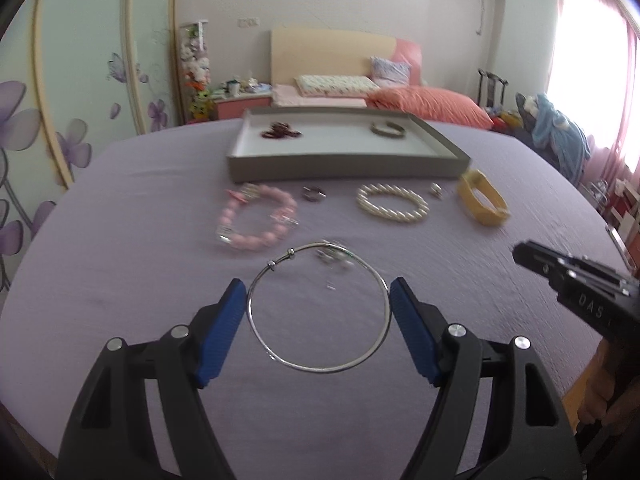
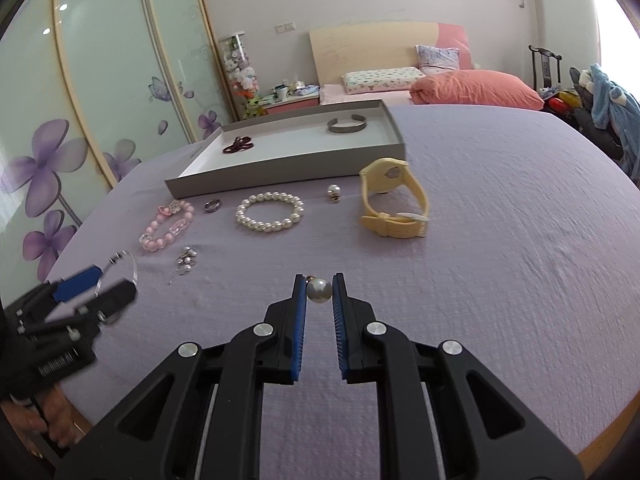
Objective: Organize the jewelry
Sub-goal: 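Carry the bangle into the tray with the left tool while the right tool carries the earring there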
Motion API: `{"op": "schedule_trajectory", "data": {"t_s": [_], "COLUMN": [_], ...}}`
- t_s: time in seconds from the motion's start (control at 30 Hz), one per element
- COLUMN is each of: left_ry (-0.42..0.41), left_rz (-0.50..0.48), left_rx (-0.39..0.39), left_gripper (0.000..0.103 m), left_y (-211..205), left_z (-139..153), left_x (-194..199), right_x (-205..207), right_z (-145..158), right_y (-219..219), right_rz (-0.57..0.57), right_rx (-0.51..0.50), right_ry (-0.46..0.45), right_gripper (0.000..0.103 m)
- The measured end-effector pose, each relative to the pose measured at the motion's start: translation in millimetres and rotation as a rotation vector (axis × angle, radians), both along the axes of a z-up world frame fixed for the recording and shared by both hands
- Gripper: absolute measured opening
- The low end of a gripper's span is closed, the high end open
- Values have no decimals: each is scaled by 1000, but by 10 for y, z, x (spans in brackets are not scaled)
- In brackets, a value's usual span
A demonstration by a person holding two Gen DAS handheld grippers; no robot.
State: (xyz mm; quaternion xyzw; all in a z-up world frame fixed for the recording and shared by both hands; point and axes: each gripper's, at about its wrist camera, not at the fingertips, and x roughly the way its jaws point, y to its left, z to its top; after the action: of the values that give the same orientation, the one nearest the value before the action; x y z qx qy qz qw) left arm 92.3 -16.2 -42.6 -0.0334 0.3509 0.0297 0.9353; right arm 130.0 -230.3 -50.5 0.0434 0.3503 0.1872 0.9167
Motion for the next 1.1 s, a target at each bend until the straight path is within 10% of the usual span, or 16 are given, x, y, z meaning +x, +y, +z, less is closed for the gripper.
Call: {"op": "schedule_trajectory", "data": {"t_s": [0.7,1.1], "left_ry": [-22,-99], "left_rz": [35,8], "left_rx": [-27,-41], "left_gripper": [73,73], "left_y": [201,423], "left_z": [82,594], "left_x": [-40,533], "right_x": [16,691], "right_z": [51,885], "right_y": [193,378], "right_rz": [33,18], "right_rx": [-21,-48], "right_ry": [-11,-199], "right_gripper": [14,14]}}
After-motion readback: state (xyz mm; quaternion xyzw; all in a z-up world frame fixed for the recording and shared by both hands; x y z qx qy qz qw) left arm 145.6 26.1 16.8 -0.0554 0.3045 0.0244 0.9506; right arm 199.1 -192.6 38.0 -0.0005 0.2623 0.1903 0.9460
